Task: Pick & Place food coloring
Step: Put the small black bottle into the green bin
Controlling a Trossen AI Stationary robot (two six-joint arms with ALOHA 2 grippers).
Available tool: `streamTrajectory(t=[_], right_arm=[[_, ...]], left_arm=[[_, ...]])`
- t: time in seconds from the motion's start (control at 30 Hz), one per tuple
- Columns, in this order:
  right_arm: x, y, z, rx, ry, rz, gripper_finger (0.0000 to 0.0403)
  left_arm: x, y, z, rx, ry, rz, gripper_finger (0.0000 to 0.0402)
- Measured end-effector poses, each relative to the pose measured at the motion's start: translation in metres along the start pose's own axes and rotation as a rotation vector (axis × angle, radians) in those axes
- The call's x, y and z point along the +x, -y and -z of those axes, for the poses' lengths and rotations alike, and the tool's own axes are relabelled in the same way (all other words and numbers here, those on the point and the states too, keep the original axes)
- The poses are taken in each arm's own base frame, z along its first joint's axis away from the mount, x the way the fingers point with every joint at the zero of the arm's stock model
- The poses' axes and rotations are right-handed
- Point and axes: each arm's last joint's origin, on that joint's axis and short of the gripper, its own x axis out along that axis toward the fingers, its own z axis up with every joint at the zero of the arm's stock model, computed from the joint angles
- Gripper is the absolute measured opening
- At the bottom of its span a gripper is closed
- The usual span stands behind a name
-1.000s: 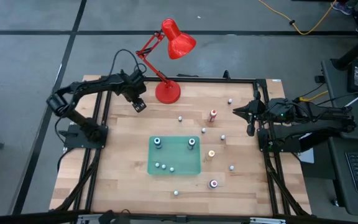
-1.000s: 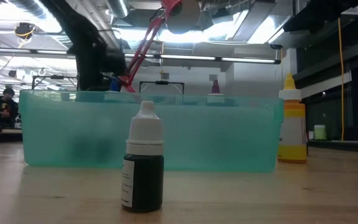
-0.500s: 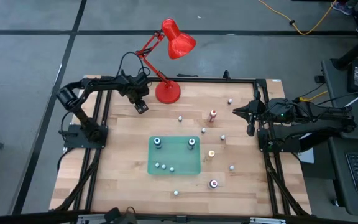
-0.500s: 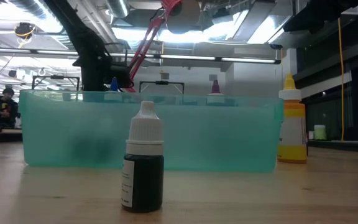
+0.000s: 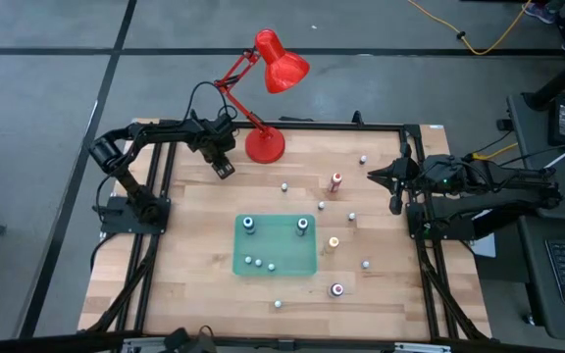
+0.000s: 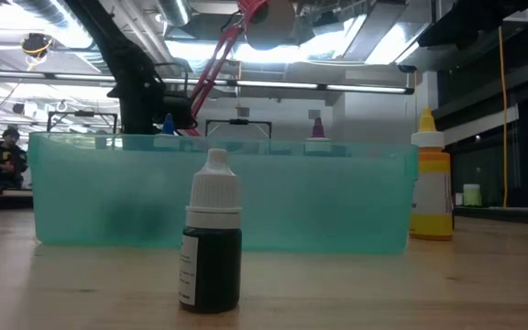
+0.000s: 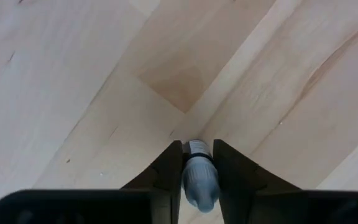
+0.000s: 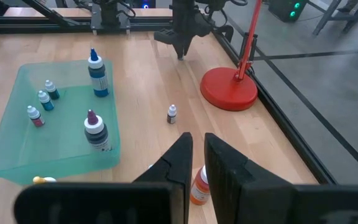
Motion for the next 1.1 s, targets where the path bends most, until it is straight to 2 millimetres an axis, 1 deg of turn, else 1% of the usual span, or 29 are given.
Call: streamTrajectory(t=[0.13, 0.2, 0.3, 0.4, 0.5, 0.6, 0.67, 0.77, 0.83, 0.97, 1.03, 1.1], right_arm=[[0.000, 0.000, 0.000, 0.000, 0.000, 0.000, 0.0046], [0.000, 0.000, 0.000, 0.000, 0.000, 0.000, 0.0046], [0.000, 0.000, 0.000, 0.000, -0.001, 0.000, 0.0046], [0.000, 0.000, 0.000, 0.000, 0.000, 0.000, 0.0046], [0.000, 0.000, 0.000, 0.000, 0.000, 0.000, 0.0046], [0.000, 0.000, 0.000, 0.000, 0.000, 0.000, 0.0046], [0.000, 0.000, 0.000, 0.000, 0.000, 0.000, 0.0046], [0.000, 0.000, 0.000, 0.000, 0.000, 0.000, 0.0046], [0.000, 0.000, 0.000, 0.000, 0.000, 0.000, 0.0046], [0.000, 0.000, 0.000, 0.000, 0.000, 0.000, 0.0046], [0.000, 0.000, 0.000, 0.000, 0.000, 0.000, 0.0046], [0.000, 0.000, 0.000, 0.000, 0.000, 0.000, 0.0046]], left_arm=[[-0.002, 0.001, 0.003, -0.008, -0.023, 0.003, 0.0066], [-0.010, 0.004, 0.002, -0.017, -0.029, 0.016, 0.0066], [-0.030, 0.014, -0.004, 0.010, -0.007, 0.059, 0.0066], [-0.059, 0.029, -0.013, 0.053, 0.056, 0.083, 0.0066], [-0.095, 0.052, -0.020, 0.129, 0.140, 0.103, 0.0066], [-0.131, 0.078, -0.022, 0.198, 0.209, 0.134, 0.0066], [-0.152, 0.097, -0.022, 0.243, 0.240, 0.160, 0.0066], [-0.176, 0.124, -0.017, 0.316, 0.263, 0.199, 0.0066], [-0.188, 0.141, -0.013, 0.343, 0.289, 0.233, 0.0066], [-0.205, 0.172, -0.002, 0.350, 0.330, 0.290, 0.0066], [-0.209, 0.187, 0.003, 0.338, 0.359, 0.309, 0.0066], [-0.208, 0.201, 0.007, 0.319, 0.366, 0.330, 0.0066]])
